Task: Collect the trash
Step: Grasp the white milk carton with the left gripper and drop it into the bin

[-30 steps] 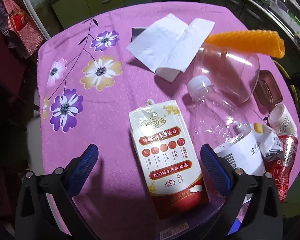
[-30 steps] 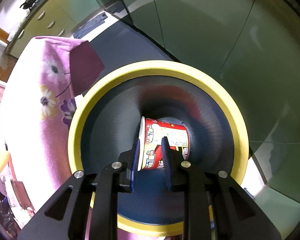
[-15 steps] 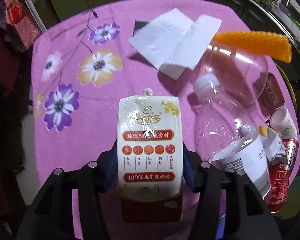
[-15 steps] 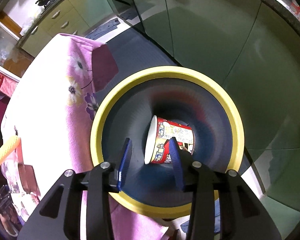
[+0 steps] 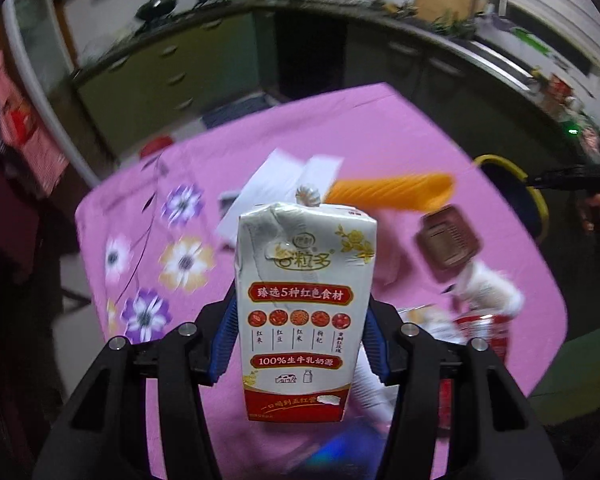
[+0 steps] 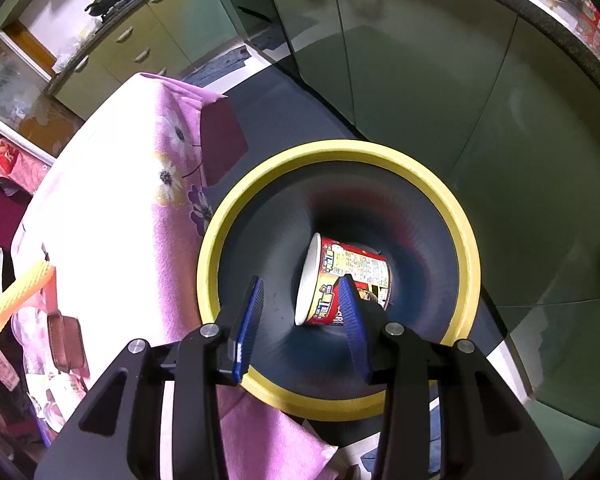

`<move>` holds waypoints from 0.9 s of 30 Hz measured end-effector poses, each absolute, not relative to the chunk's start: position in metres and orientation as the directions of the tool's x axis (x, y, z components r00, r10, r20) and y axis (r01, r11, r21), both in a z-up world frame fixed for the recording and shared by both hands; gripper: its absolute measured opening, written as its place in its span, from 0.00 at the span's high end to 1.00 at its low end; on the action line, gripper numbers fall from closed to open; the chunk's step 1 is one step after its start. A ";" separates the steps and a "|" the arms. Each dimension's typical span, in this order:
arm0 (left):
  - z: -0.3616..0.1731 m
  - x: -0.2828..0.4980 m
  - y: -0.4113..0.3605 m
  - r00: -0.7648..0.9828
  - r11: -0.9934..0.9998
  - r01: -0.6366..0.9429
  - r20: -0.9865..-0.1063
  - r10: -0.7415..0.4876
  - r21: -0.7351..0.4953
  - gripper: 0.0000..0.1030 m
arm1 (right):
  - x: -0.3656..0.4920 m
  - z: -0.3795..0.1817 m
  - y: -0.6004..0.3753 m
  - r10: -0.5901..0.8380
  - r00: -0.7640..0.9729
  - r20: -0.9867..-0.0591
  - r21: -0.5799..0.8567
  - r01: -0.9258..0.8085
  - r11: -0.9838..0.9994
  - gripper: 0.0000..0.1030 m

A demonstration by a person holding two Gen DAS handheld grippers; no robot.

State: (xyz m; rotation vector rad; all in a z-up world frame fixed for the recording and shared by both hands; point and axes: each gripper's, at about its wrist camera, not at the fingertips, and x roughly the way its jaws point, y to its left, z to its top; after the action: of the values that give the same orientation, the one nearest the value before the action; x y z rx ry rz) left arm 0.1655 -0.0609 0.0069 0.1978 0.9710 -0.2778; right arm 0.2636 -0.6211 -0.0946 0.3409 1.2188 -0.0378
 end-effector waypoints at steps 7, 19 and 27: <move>0.043 0.166 -0.153 0.507 0.836 0.548 -0.802 -0.315 0.018 0.50 | 0.238 -0.067 -0.643 0.129 0.431 -0.893 0.242 0.218 0.945 0.62; 0.000 0.230 -0.396 0.267 0.632 0.773 -0.872 -0.410 -0.061 0.50 | 0.165 -0.052 -0.701 0.094 0.504 -0.859 0.256 0.265 0.930 0.62; -0.068 0.275 -0.488 0.262 0.649 0.761 -0.910 -0.322 -0.011 0.37 | 0.136 -0.060 -0.730 0.101 0.515 -0.851 0.288 0.297 0.910 0.57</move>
State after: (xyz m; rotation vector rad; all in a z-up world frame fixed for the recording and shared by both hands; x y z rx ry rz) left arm 0.2747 -0.4880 -0.0681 0.4840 1.0720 -0.7725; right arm 0.1357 -0.7295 -0.0601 0.4295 1.0320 -0.1223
